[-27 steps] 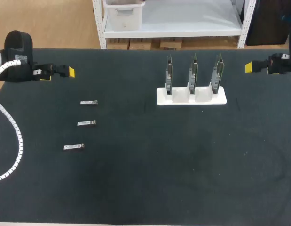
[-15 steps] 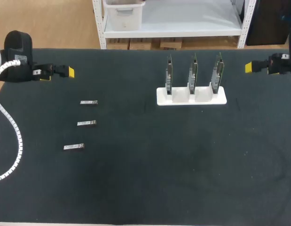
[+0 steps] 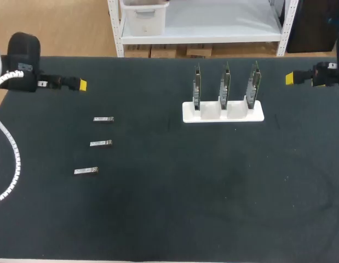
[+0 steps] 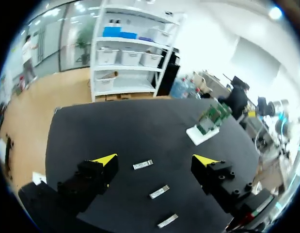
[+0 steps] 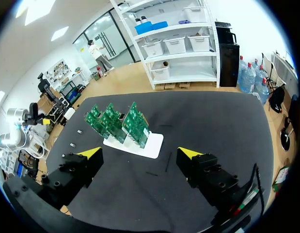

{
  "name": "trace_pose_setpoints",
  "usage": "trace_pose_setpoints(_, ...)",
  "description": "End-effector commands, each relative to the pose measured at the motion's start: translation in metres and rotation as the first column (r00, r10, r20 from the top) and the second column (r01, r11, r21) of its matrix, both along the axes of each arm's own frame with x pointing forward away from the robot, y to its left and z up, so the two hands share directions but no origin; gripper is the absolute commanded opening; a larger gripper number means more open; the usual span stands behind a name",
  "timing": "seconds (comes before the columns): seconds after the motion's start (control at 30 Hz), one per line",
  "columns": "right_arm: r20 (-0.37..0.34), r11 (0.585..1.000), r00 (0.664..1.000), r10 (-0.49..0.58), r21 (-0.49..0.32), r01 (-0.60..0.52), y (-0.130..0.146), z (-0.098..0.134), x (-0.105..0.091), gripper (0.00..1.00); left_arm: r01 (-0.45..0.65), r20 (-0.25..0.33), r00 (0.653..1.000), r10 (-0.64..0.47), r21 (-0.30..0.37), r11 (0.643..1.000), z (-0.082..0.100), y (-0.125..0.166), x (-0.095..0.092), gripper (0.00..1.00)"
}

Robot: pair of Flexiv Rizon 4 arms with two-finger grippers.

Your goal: Pick up the optical module with the left hand, and insert it into the network port with the right hand.

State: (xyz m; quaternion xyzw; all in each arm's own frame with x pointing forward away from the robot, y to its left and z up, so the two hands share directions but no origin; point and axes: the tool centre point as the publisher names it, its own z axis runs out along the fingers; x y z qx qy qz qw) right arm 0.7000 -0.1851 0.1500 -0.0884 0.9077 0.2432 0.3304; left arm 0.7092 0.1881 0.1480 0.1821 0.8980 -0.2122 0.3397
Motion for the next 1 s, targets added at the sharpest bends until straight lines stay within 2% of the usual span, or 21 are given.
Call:
trace_pose_setpoints(0.03, 0.000, 1.000, 1.000, 0.000, 0.000, 0.000, 0.000, 0.000, 0.000, 1.00, 0.116, -0.021, 0.993, -0.115, 0.051, 0.992, 0.001, 0.001, 0.019, 1.00)
trace_pose_setpoints(0.1, 0.000, 1.000, 1.000, 0.000, 0.000, 0.000, 0.000, 0.000, 0.000, 1.00, 0.179, -0.024, 0.984, -0.177, 0.065, 0.982, -0.001, 0.002, 0.025, 1.00)
trace_pose_setpoints(0.13, 0.000, 1.000, 1.000, 0.000, 0.000, 0.000, 0.000, 0.000, 0.000, 1.00, 0.200, -0.045, 0.979, -0.197, 0.079, 0.977, -0.002, 0.002, 0.029, 1.00)
trace_pose_setpoints(0.17, 0.000, 1.000, 1.000, 0.000, 0.000, 0.000, 0.000, 0.000, 0.000, 1.00, 0.184, -0.038, 0.983, -0.182, 0.065, 0.981, -0.003, 0.002, 0.032, 1.00)
trace_pose_setpoints(0.2, 0.000, 1.000, 1.000, 0.000, 0.000, 0.000, 0.000, 0.000, 0.000, 1.00, 0.209, -0.056, 0.977, -0.204, 0.089, 0.974, -0.003, 0.002, 0.038, 1.00)
trace_pose_setpoints(0.37, 0.000, 1.000, 1.000, 0.000, 0.000, 0.000, 0.000, 0.000, 0.000, 1.00, 0.309, -0.060, 0.951, -0.303, 0.173, 0.935, -0.007, -0.002, 0.049, 1.00)
trace_pose_setpoints(0.4, 0.000, 1.000, 1.000, 0.000, 0.000, 0.000, 0.000, 0.000, 0.000, 1.00, 0.360, -0.073, 0.933, -0.353, 0.237, 0.902, -0.014, -0.004, 0.052, 1.00)
trace_pose_setpoints(0.43, 0.000, 1.000, 1.000, 0.000, 0.000, 0.000, 0.000, 0.000, 0.000, 1.00, 0.393, -0.076, 0.919, -0.387, 0.267, 0.880, -0.018, -0.005, 0.053, 1.00)
trace_pose_setpoints(0.5, 0.000, 1.000, 1.000, 0.000, 0.000, 0.000, 0.000, 0.000, 0.000, 1.00, 0.477, -0.120, 0.878, -0.463, 0.295, 0.828, -0.023, -0.007, 0.054, 1.00)
trace_pose_setpoints(0.53, 0.000, 1.000, 1.000, 0.000, 0.000, 0.000, 0.000, 0.000, 0.000, 1.00, 0.484, -0.106, 0.872, -0.478, 0.326, 0.812, -0.027, -0.008, 0.055, 1.00)
trace_pose_setpoints(0.6, 0.000, 1.000, 1.000, 0.000, 0.000, 0.000, 0.000, 0.000, 0.000, 1.00, 0.542, -0.148, 0.838, -0.525, 0.342, 0.768, -0.031, -0.010, 0.057, 1.00)
trace_pose_setpoints(0.63, 0.000, 1.000, 1.000, 0.000, 0.000, 0.000, 0.000, 0.000, 0.000, 1.00, 0.537, -0.142, 0.838, -0.526, 0.378, 0.754, -0.035, -0.011, 0.059, 1.00)
trace_pose_setpoints(0.67, 0.000, 1.000, 1.000, 0.000, 0.000, 0.000, 0.000, 0.000, 0.000, 1.00, 0.540, -0.154, 0.837, -0.525, 0.381, 0.750, -0.036, -0.012, 0.060, 1.00)
trace_pose_setpoints(0.7, 0.000, 1.000, 1.000, 0.000, 0.000, 0.000, 0.000, 0.000, 0.000, 1.00, 0.571, -0.200, 0.818, -0.539, 0.390, 0.722, -0.039, -0.013, 0.062, 1.00)
trace_pose_setpoints(0.73, 0.000, 1.000, 1.000, 0.000, 0.000, 0.000, 0.000, 0.000, 0.000, 1.00, 0.581, -0.208, 0.809, -0.550, 0.423, 0.695, -0.042, -0.014, 0.063, 1.00)
trace_pose_setpoints(0.8, 0.000, 1.000, 1.000, 0.000, 0.000, 0.000, 0.000, 0.000, 0.000, 1.00, 0.607, -0.243, 0.791, -0.562, 0.426, 0.671, -0.046, -0.014, 0.066, 1.00)
trace_pose_setpoints(0.93, 0.000, 1.000, 1.000, 0.000, 0.000, 0.000, 0.000, 0.000, 0.000, 1.00, 0.641, -0.297, 0.762, -0.576, 0.472, 0.605, -0.056, -0.014, 0.071, 1.00)
trace_pose_setpoints(1.0, 0.000, 1.000, 1.000, 0.000, 0.000, 0.000, 0.000, 0.000, 0.000, 1.00, 0.676, -0.333, 0.730, -0.597, 0.483, 0.557, -0.061, -0.013, 0.070, 1.00)
